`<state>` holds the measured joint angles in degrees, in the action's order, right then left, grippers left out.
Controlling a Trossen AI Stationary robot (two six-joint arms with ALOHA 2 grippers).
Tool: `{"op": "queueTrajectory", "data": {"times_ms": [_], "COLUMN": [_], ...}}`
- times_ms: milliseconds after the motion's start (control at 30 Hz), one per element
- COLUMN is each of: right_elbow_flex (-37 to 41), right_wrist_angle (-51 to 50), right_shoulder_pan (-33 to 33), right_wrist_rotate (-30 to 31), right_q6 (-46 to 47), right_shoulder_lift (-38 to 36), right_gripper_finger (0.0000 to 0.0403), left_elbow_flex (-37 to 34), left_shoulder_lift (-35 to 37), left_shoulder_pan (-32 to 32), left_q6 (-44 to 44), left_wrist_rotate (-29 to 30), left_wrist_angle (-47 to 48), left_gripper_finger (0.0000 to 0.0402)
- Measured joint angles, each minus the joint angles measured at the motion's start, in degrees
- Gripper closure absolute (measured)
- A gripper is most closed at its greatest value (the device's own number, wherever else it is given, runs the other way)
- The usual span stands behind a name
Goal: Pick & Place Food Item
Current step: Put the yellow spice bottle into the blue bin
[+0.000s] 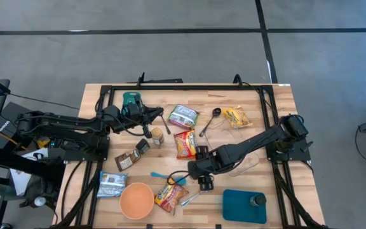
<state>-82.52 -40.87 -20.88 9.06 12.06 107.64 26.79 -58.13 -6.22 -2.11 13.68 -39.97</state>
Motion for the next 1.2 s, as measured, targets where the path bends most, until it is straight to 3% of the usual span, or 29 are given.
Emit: {"op": "queueTrajectory", "data": {"times_ms": [1200], "right_elbow_flex": [0.3], "right_wrist_angle": [1.17], "right_shoulder_pan": [0.42], "right_wrist_rotate": [-0.26], "right_q6": [-0.93], "right_shoulder_lift": [3.4], "right_gripper_finger": [0.0117], "left_elbow_flex": [-0.02], "left_shoulder_lift": [0.0], "left_shoulder_pan": [-0.01], "left_q6": [0.0], "left_wrist_rotate": [0.01], "left_wrist_angle": [-0.39], "left_gripper_finger": [0.0402]}}
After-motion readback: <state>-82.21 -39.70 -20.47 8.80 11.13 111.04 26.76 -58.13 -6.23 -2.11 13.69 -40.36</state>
